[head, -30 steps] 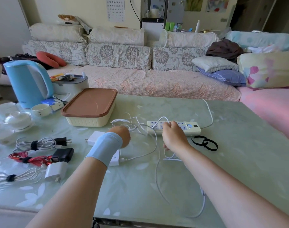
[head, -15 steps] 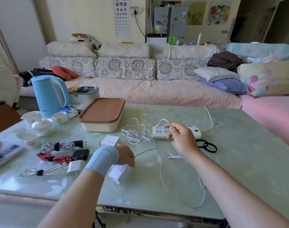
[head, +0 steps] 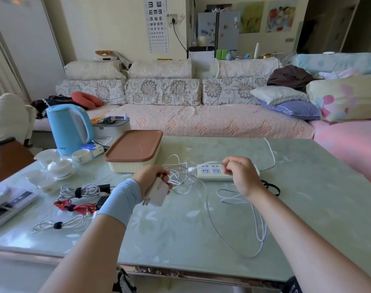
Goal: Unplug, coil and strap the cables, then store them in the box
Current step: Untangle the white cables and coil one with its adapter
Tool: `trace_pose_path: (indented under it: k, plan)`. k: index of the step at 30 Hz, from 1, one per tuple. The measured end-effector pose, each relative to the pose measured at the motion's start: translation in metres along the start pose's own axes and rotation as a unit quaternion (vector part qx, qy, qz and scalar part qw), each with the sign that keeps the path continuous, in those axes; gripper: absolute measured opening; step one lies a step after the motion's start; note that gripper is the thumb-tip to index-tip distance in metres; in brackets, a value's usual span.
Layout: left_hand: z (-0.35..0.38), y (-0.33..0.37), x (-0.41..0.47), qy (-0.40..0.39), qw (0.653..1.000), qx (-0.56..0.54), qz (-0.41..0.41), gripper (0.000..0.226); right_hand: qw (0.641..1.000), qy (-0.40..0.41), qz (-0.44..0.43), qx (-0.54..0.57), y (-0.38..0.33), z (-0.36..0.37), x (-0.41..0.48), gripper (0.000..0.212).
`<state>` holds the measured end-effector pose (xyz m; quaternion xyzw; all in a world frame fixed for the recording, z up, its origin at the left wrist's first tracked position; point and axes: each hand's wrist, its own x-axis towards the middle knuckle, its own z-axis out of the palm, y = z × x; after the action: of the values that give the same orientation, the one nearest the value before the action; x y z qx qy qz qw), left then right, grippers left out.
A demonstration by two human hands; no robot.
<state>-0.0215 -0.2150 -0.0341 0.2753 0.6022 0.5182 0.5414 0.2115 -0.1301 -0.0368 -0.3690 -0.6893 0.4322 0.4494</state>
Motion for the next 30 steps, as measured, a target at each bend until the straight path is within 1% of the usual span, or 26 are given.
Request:
trace_pose_path:
  k: [2,4,5,7,9,11,12,14,15,17,18,19,20,21,22,23,25,26,28,30]
  plan:
    - [-0.003,0.005,0.002,0.028,0.999,-0.024,0.003,0.028,1.000,-0.014,-0.015,-0.023,-0.002,-0.007,0.000,0.019]
    - [0.000,0.003,0.001,0.017,1.000,0.012,0.008,0.027,0.998,-0.057,-0.021,-0.017,-0.002,-0.008,-0.001,0.025]
    - [0.005,0.001,-0.001,-0.001,0.999,0.044,0.010,0.025,0.996,-0.080,-0.026,-0.025,-0.001,-0.005,-0.002,0.026]
    - [0.019,-0.002,-0.005,-0.059,0.993,0.103,0.008,0.020,0.989,-0.119,-0.032,-0.080,-0.002,0.003,-0.005,0.023]
    - [0.036,-0.003,-0.009,-0.119,0.985,0.124,-0.002,0.021,0.980,-0.131,-0.036,-0.143,-0.003,0.011,-0.007,0.022]
    - [0.051,-0.004,-0.013,-0.154,0.981,0.114,-0.015,0.025,0.975,-0.116,-0.054,-0.179,-0.002,0.017,-0.005,0.030]
    - [0.056,-0.005,-0.013,-0.159,0.980,0.119,-0.008,0.025,0.975,-0.108,-0.064,-0.185,0.000,0.018,-0.004,0.031]
    - [0.063,-0.008,-0.013,-0.148,0.980,0.132,0.017,0.020,0.973,-0.085,-0.092,-0.196,0.007,0.021,-0.001,0.026]
    - [0.065,-0.009,-0.011,-0.142,0.983,0.116,0.019,0.020,0.967,-0.058,-0.115,-0.221,0.012,0.021,0.001,0.023]
    - [0.069,-0.006,-0.010,-0.131,0.991,0.038,0.005,0.026,0.941,0.032,-0.176,-0.286,0.016,0.021,0.003,0.031]
    - [0.071,-0.004,-0.009,-0.126,0.992,-0.012,0.002,0.029,0.936,0.079,-0.193,-0.283,0.016,0.020,0.004,0.033]
    - [0.073,-0.003,-0.007,-0.115,0.992,-0.058,0.001,0.032,0.943,0.107,-0.191,-0.252,0.011,0.019,0.002,0.029]
    - [0.076,-0.001,-0.007,-0.104,0.990,-0.099,0.001,0.034,0.959,0.106,-0.167,-0.202,0.005,0.018,0.000,0.023]
    - [0.080,-0.001,-0.006,-0.089,0.987,-0.133,0.000,0.037,0.979,0.074,-0.121,-0.145,-0.002,0.018,-0.003,0.018]
    - [0.085,-0.002,-0.005,-0.073,0.984,-0.160,0.000,0.039,0.993,0.019,-0.070,-0.088,-0.006,0.019,-0.005,0.013]
    - [0.090,-0.003,-0.003,-0.053,0.983,-0.176,0.001,0.040,0.997,-0.040,-0.032,-0.056,-0.007,0.020,-0.007,0.014]
    - [0.100,-0.005,0.001,-0.023,0.976,-0.217,0.003,0.042,0.989,-0.134,-0.004,-0.066,-0.005,0.019,-0.013,0.035]
    - [0.103,-0.006,0.004,-0.022,0.969,-0.248,0.001,0.043,0.983,-0.169,0.000,-0.072,-0.002,0.019,-0.014,0.040]
    - [0.106,-0.006,0.007,-0.051,0.957,-0.285,-0.011,0.043,0.975,-0.212,0.009,-0.066,0.001,0.016,-0.017,0.038]
    - [0.108,-0.006,0.007,-0.095,0.964,-0.250,-0.013,0.034,0.974,-0.213,0.025,-0.068,0.003,0.013,-0.015,0.039]
